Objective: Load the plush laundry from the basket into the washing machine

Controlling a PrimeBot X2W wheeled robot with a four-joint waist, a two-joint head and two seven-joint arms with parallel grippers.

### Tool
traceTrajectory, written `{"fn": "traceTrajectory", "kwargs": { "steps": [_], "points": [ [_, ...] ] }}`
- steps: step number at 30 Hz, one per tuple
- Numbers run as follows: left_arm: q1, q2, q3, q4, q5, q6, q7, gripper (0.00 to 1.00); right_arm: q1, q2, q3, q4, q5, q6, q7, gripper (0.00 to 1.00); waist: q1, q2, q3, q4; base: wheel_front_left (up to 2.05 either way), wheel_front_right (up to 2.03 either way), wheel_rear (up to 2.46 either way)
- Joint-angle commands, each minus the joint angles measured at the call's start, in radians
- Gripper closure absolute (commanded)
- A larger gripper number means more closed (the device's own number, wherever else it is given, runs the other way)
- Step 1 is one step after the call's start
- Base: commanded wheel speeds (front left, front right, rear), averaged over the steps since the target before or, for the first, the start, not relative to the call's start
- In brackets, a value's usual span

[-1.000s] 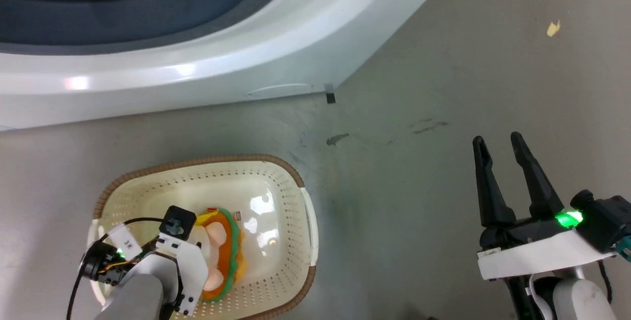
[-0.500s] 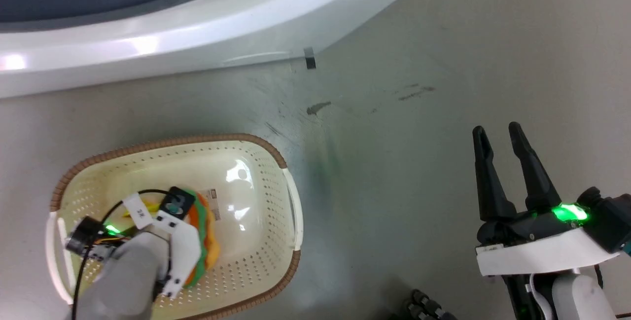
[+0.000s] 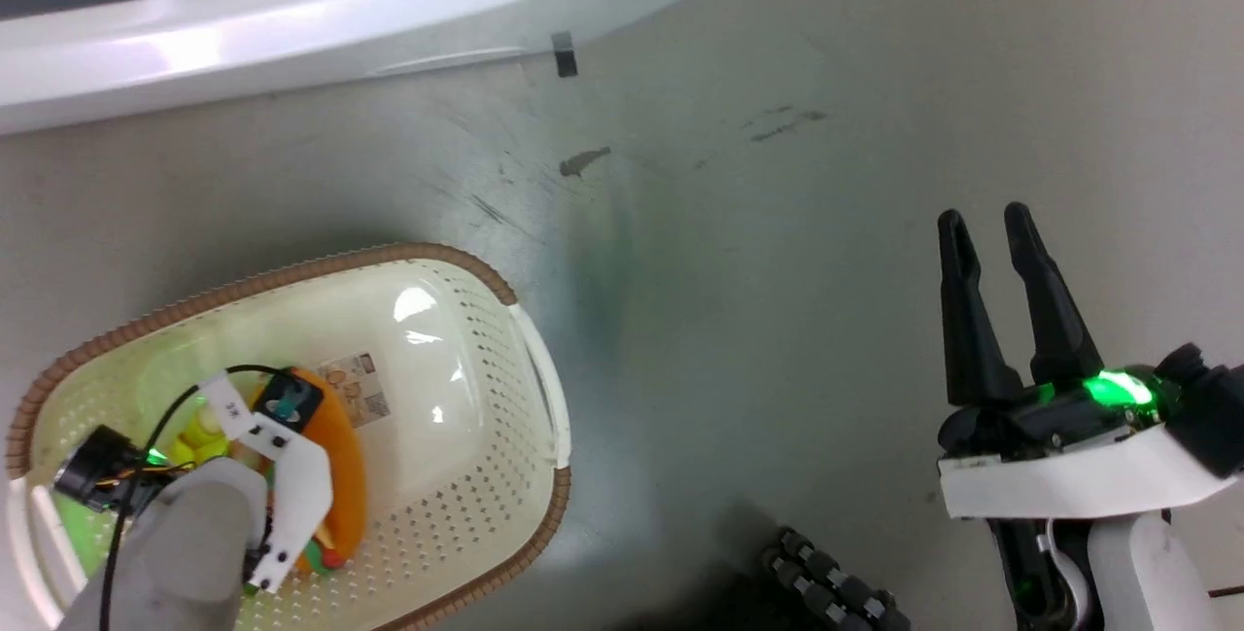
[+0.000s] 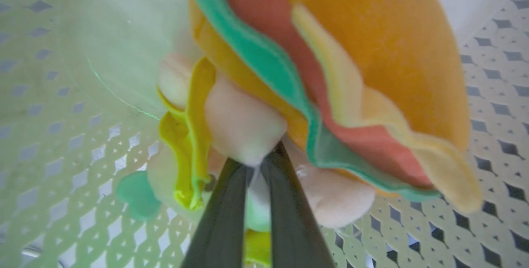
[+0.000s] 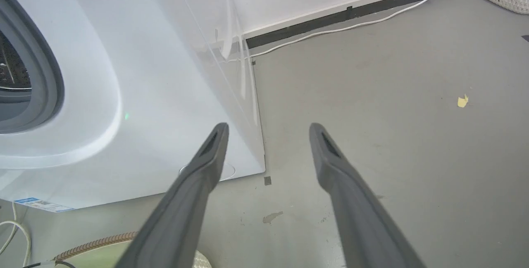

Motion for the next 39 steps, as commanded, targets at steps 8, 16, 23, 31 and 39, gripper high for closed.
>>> {"fn": "traceTrajectory", "kwargs": {
  "steps": [8,16,23,31,39],
  "points": [
    [-0.016,0.028,-0.015,0.099,-0.046,0.026,-0.056,1.0,-0.062,0.0,0.039,0.005,0.037,-0.001,-0.025,0.0,-0.0001,0.0,0.001,-0.063,0.0,0.0,0.0],
    [0.025,-0.056,-0.01,0.114,-0.095,0.039,-0.165,1.0,-0.048,0.0,-0.004,0.035,-0.034,-0.001,-0.029,0.0,-0.0001,0.0,-0.176,0.016,0.0,0.0,0.0],
    [0.072,-0.155,0.026,0.1,-0.165,0.035,-0.314,1.0,0.01,0.0,-0.049,0.06,-0.122,-0.001,-0.029,0.0,-0.0001,0.0,-0.374,0.134,0.0,0.0,0.0],
    [0.132,-0.213,0.061,0.054,-0.228,0.025,-0.519,1.0,0.086,0.0,-0.083,0.075,-0.196,-0.001,-0.029,0.0,-0.0001,0.0,-0.561,0.267,0.0,0.0,0.0],
    [0.23,-0.225,0.107,-0.129,-0.272,0.058,-0.558,1.0,0.158,0.0,-0.098,0.077,-0.233,-0.001,-0.029,0.0,-0.0001,0.0,-0.668,0.354,0.0,0.0,0.0]
  ]
}}
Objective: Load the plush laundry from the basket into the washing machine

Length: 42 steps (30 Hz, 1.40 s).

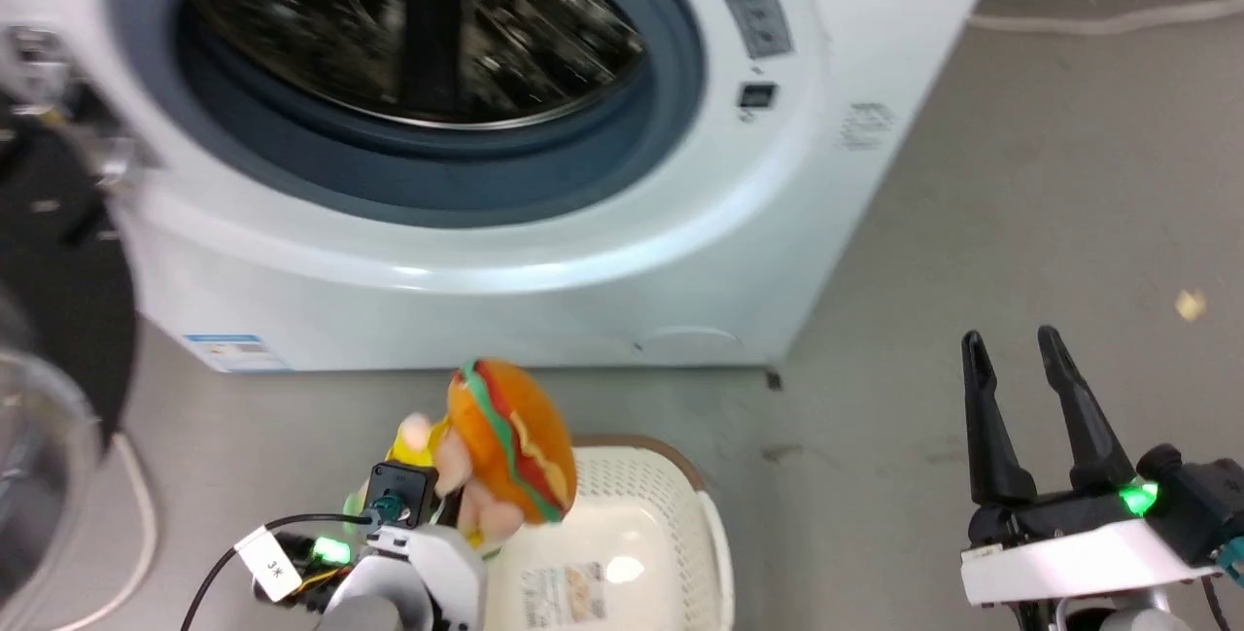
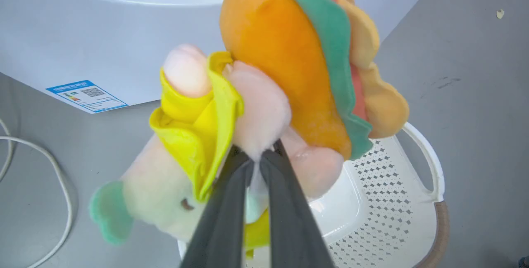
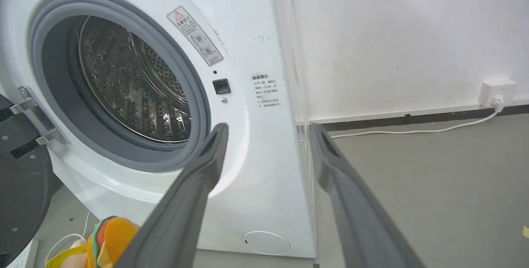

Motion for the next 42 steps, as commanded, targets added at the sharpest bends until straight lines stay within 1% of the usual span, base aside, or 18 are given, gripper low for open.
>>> {"fn": "traceTrajectory", "kwargs": {
  "steps": [1,6,11,16,19,24,29,30,31,32,33,34,35,36,37,38,39,42],
  "points": [
    [0.017,-0.002,0.008,-0.047,-0.002,0.008,-0.009,1.0,0.014,0.0,-0.003,0.0,-0.008,-0.001,-0.005,0.0,0.0004,0.0,-0.07,0.07,0.0,0.0,0.0],
    [0.12,0.01,0.068,-0.319,-0.012,0.035,-0.009,1.0,0.034,0.0,0.007,-0.001,-0.013,-0.001,-0.005,0.0,0.0004,0.0,-0.095,0.082,0.0,0.0,0.0],
    [0.184,0.028,0.118,-0.583,0.018,0.056,-0.009,1.0,0.032,0.0,0.022,-0.007,-0.01,-0.001,-0.005,0.0,0.0004,0.0,-0.078,0.072,0.0,0.0,0.0],
    [0.158,0.035,0.16,-0.78,0.05,0.056,-0.009,1.0,0.026,0.0,0.024,-0.021,-0.01,-0.001,-0.005,0.0,0.0004,0.0,-0.013,0.057,0.0,0.0,0.0],
    [0.108,0.046,0.187,-0.838,0.058,0.053,-0.009,1.0,0.003,0.0,0.038,-0.031,-0.012,-0.001,-0.005,0.0,0.0004,0.0,0.053,0.034,0.0,0.0,0.0],
    [-0.045,0.108,0.197,-0.823,0.106,0.046,0.012,1.0,-0.059,0.0,0.058,-0.066,0.001,-0.001,-0.005,0.0,0.0004,0.0,0.174,-0.022,0.0,0.0,0.0],
    [-0.237,0.181,0.208,-0.787,0.13,0.013,0.095,1.0,-0.123,0.0,0.068,-0.104,0.038,-0.001,-0.005,0.0,0.0004,0.0,0.291,-0.098,0.0,0.0,0.0],
    [-0.361,0.237,0.213,-0.751,0.148,-0.011,0.16,1.0,-0.161,0.0,0.065,-0.125,0.071,-0.001,-0.005,0.0,0.0004,0.0,0.359,-0.148,0.0,0.0,0.0],
    [-0.4,0.254,0.214,-0.735,0.152,-0.019,0.184,1.0,-0.171,0.0,0.062,-0.13,0.084,-0.001,-0.005,0.0,0.0004,0.0,0.378,-0.163,0.0,0.0,0.0],
    [-0.4,0.254,0.214,-0.735,0.152,-0.019,0.184,1.0,-0.171,0.0,0.062,-0.13,0.084,-0.001,-0.005,0.0,0.0004,0.0,0.378,-0.163,0.0,0.0,0.0],
    [-0.483,0.289,0.204,-0.696,0.17,-0.037,0.231,1.0,-0.189,0.0,0.056,-0.136,0.107,-0.001,-0.005,0.0,0.0004,0.0,0.411,-0.188,0.0,0.0,0.0],
    [-0.483,0.289,0.204,-0.696,0.17,-0.037,0.231,1.0,-0.189,0.0,0.056,-0.136,0.107,-0.001,-0.005,0.0,0.0004,0.0,0.411,-0.188,0.0,0.0,0.0],
    [-0.563,0.316,0.197,-0.648,0.176,-0.051,0.278,1.0,-0.203,0.0,0.059,-0.136,0.125,-0.001,-0.005,0.0,0.0004,0.0,0.441,-0.209,0.0,0.0,0.0],
    [-0.602,0.334,0.191,-0.622,0.186,-0.057,0.298,1.0,-0.209,0.0,0.065,-0.134,0.131,-0.001,-0.005,0.0,0.0004,0.0,0.454,-0.221,0.0,0.0,0.0],
    [-0.602,0.334,0.191,-0.622,0.186,-0.057,0.298,1.0,-0.209,0.0,0.065,-0.134,0.131,-0.001,-0.005,0.0,0.0004,0.0,0.454,-0.221,0.0,0.0,0.0],
    [-0.675,0.379,0.17,-0.567,0.229,-0.062,0.335,1.0,-0.219,0.0,0.078,-0.126,0.17,-0.001,-0.005,0.0,0.0004,0.0,0.477,-0.243,0.0,0.0,0.0],
    [-0.675,0.379,0.17,-0.567,0.229,-0.062,0.335,1.0,-0.219,0.0,0.078,-0.126,0.17,-0.001,-0.005,0.0,0.0004,0.0,0.477,-0.243,0.0,0.0,0.0],
    [-0.768,0.419,0.146,-0.477,0.266,-0.07,0.373,1.0,-0.233,0.0,0.089,-0.123,0.218,-0.001,-0.005,0.0,0.0004,0.0,0.504,-0.268,0.0,0.0,0.0]
  ]
}}
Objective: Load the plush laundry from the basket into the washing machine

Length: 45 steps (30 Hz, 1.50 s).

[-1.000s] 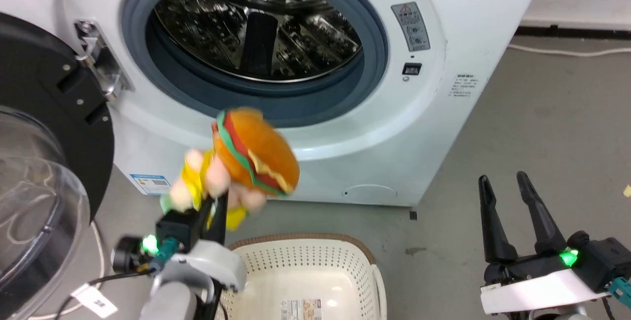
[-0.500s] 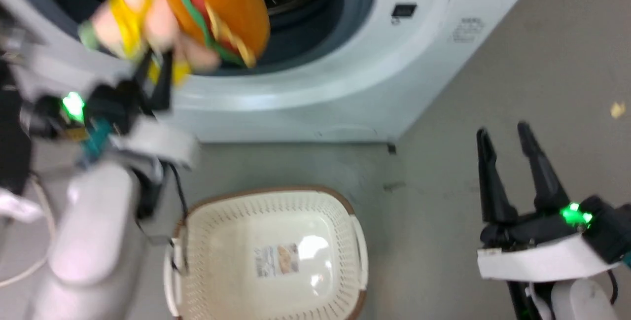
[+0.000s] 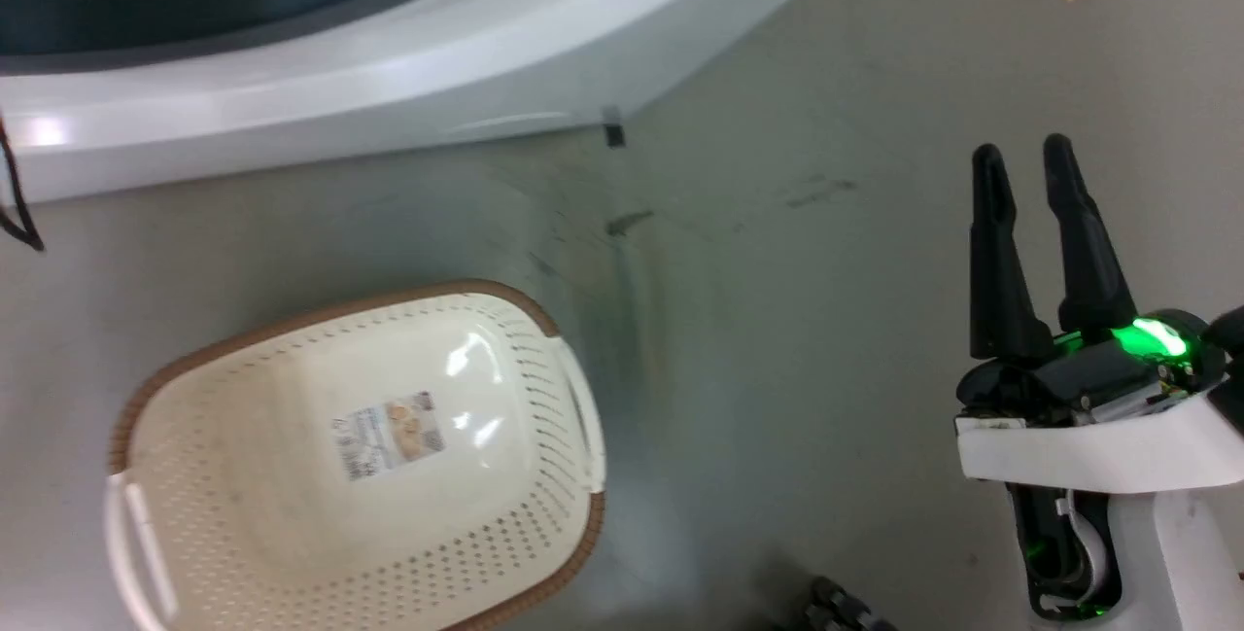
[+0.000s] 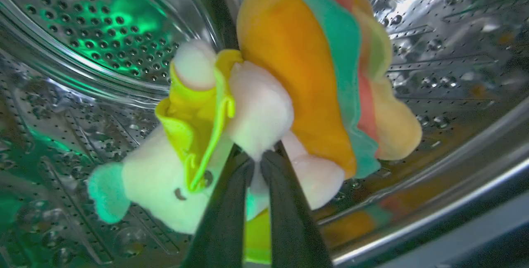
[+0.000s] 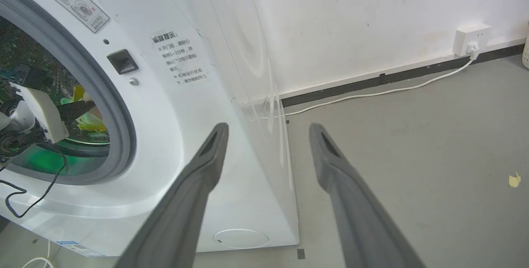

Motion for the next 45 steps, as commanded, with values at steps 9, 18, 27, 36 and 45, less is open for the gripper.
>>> {"fn": "traceTrajectory", "kwargs": {
  "steps": [9,18,27,36,45],
  "points": [
    [-0.135,0.003,-0.074,0.178,0.013,-0.018,0.075,1.0,-0.029,0.0,0.024,0.005,0.012,-0.001,-0.005,0.0,-0.0003,0.0,0.071,-0.063,0.0,0.0,0.0],
    [-0.15,-0.03,-0.106,0.288,-0.005,-0.013,0.023,0.0,-0.033,0.0,0.014,0.013,-0.008,-0.001,-0.005,0.0,-0.0003,0.0,0.031,-0.041,0.0,0.0,0.0],
    [0.063,-0.116,-0.06,0.348,-0.119,0.022,-0.258,0.0,0.016,0.0,-0.039,0.036,-0.101,-0.001,-0.005,0.0,-0.0003,0.0,-0.18,0.062,0.0,0.0,0.0],
    [0.368,-0.215,-0.023,0.19,-0.216,0.044,-0.388,0.0,0.098,0.0,-0.078,0.064,-0.191,-0.001,-0.005,0.0,-0.0003,0.0,-0.394,0.207,0.0,0.0,0.0],
    [0.772,-0.28,0.052,-0.228,-0.277,0.122,-0.391,0.0,0.176,0.0,-0.094,0.084,-0.236,-0.001,-0.005,0.0,-0.0003,0.0,-0.531,0.31,0.0,0.0,0.0]
  ]
}}
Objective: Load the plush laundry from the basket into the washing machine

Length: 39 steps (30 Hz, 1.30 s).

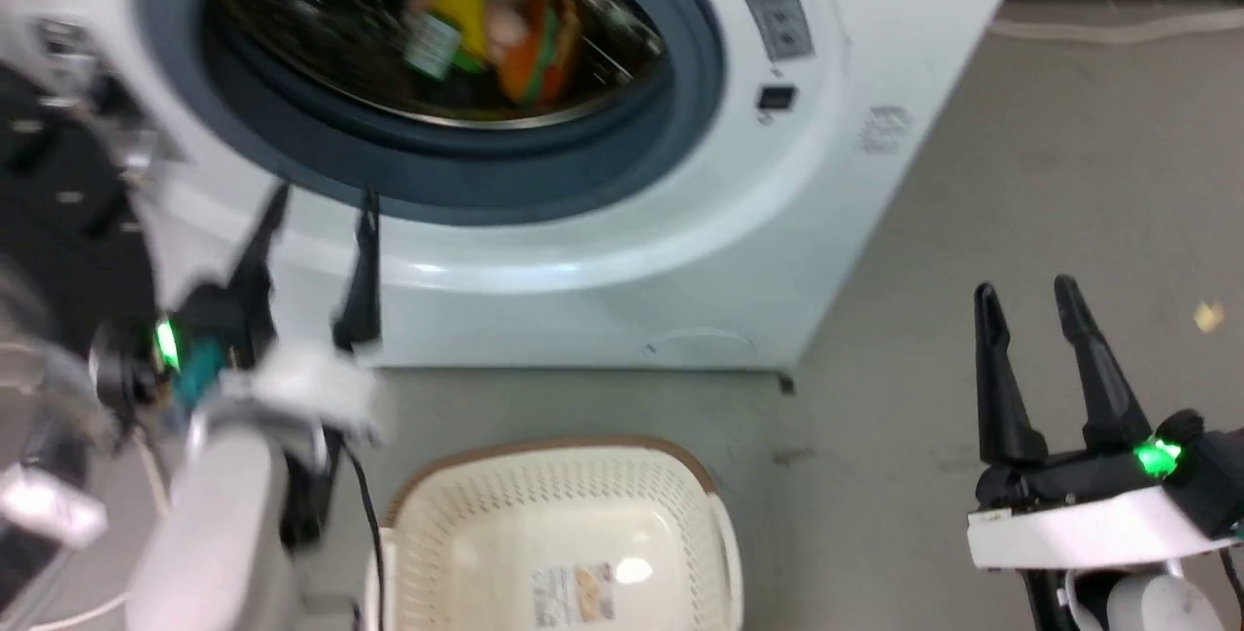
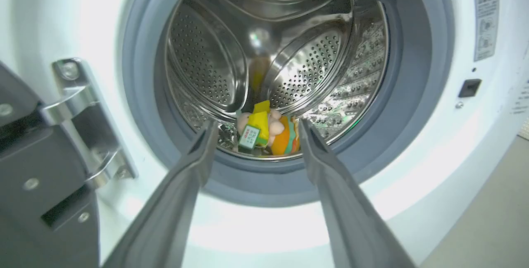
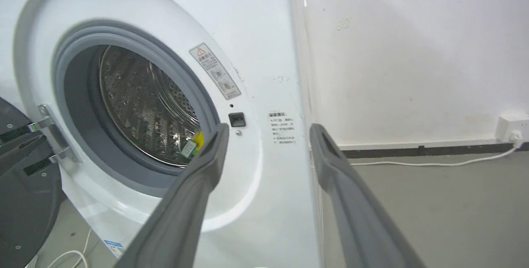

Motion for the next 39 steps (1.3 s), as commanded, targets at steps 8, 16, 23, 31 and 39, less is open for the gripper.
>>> {"fn": "traceTrajectory", "kwargs": {
  "steps": [8,16,23,31,39],
  "points": [
    [0.294,-0.089,0.042,-0.205,0.001,0.072,-0.005,0.0,0.073,0.0,0.005,0.016,-0.016,-0.001,-0.005,0.0,0.0004,0.0,-0.135,0.111,0.0,0.0,0.0],
    [0.43,-0.139,0.018,-0.278,0.078,0.047,-0.005,0.0,0.137,0.0,0.025,0.039,-0.024,-0.001,-0.005,0.0,0.0004,0.0,-0.181,0.131,0.0,0.0,0.0],
    [0.48,-0.156,0.013,-0.276,0.125,0.027,-0.005,0.0,0.174,0.0,0.025,0.052,-0.024,-0.001,-0.005,0.0,0.0004,0.0,-0.198,0.128,0.0,0.0,0.0],
    [0.49,-0.178,0.044,-0.29,0.14,0.019,-0.005,0.0,0.186,0.0,0.028,0.065,-0.031,-0.001,-0.005,0.0,0.0004,0.0,-0.198,0.123,0.0,0.0,0.0],
    [0.473,-0.18,0.047,-0.293,0.138,0.019,0.001,1.0,0.171,0.0,0.03,0.068,-0.031,0.0,0.001,1.0,0.0005,0.0,-0.196,0.124,0.0,0.0,0.0]
  ]
}}
